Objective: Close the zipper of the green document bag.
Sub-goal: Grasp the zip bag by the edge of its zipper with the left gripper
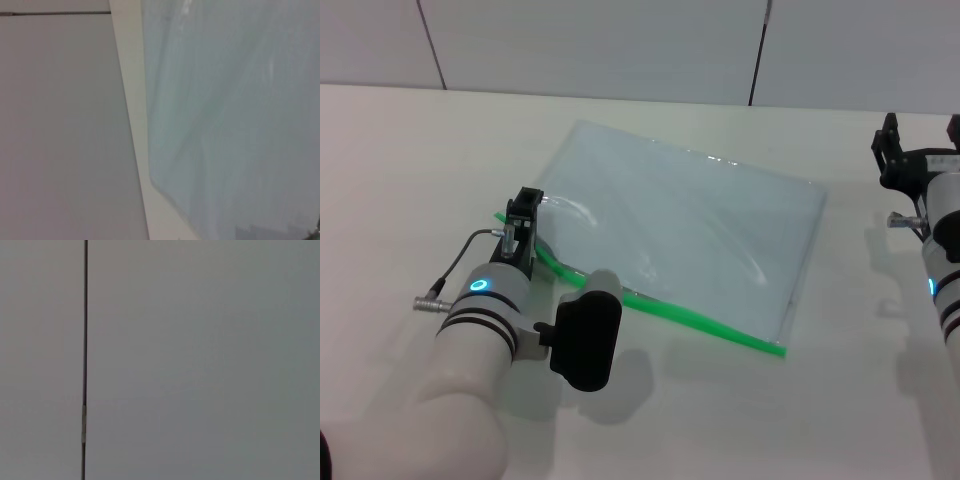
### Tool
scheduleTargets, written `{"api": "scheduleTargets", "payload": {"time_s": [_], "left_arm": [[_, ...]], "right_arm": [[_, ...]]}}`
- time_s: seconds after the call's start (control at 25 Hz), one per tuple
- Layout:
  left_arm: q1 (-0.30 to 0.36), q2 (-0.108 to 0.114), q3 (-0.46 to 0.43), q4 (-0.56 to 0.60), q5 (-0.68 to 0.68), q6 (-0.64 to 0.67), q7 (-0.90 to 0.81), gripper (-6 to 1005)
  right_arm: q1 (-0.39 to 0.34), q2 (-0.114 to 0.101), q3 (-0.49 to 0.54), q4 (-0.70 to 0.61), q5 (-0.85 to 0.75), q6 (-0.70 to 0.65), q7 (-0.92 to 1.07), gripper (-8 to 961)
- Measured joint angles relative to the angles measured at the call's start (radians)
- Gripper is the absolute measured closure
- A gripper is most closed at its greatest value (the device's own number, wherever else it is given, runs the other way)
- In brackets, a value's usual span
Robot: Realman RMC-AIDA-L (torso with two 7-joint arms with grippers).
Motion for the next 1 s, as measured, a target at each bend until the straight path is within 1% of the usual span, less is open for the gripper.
{"api": "scheduleTargets", "payload": {"time_s": [0.24, 0.44, 0.68, 0.88, 1.0], "left_arm": [[0.004, -0.002, 0.0, 0.003, 0.018, 0.0, 0.004, 477], [0.006, -0.003, 0.0, 0.005, 0.025, -0.007, 0.003, 706], [0.008, -0.006, 0.0, 0.013, 0.024, -0.013, -0.003, 902], [0.008, -0.006, 0.0, 0.016, 0.025, -0.015, -0.007, 946], [0.008, -0.006, 0.0, 0.017, 0.031, -0.023, -0.02, 946]], "right_arm": [[-0.002, 0.0, -0.001, 0.0, -0.001, 0.0, 0.0, 221], [-0.004, 0.0, -0.001, -0.003, -0.005, 0.001, 0.0, 221], [-0.006, 0.0, -0.002, -0.004, -0.007, 0.002, 0.0, 222], [-0.006, 0.0, -0.01, -0.005, -0.008, 0.003, 0.0, 222], [-0.005, 0.0, -0.02, -0.005, -0.008, 0.003, 0.0, 222]]}}
